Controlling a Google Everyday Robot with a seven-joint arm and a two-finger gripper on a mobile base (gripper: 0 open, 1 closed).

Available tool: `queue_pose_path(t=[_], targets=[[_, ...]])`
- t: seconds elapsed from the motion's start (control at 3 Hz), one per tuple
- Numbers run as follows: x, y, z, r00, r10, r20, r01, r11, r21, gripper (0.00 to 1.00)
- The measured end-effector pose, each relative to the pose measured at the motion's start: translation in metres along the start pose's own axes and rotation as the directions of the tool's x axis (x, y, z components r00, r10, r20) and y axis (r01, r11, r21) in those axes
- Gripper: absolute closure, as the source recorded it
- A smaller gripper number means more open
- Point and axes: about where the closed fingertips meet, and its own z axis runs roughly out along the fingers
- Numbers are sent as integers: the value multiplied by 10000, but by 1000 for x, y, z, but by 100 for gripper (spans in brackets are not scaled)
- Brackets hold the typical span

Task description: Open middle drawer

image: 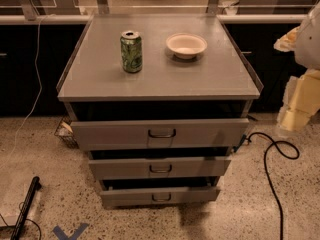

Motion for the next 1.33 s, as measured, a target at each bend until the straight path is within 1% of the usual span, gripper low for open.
queue_pose_path(t=[0.33,0.67,1.0,1.33], targets=[[0,0,0,10000,0,0,0,10000,0,0],[2,5,4,9993,114,345,-114,9999,-1,0],[5,23,21,9941,36,1087,-32,10000,-44,0],[14,51,64,9786,146,2050,-47,9988,-486,0]])
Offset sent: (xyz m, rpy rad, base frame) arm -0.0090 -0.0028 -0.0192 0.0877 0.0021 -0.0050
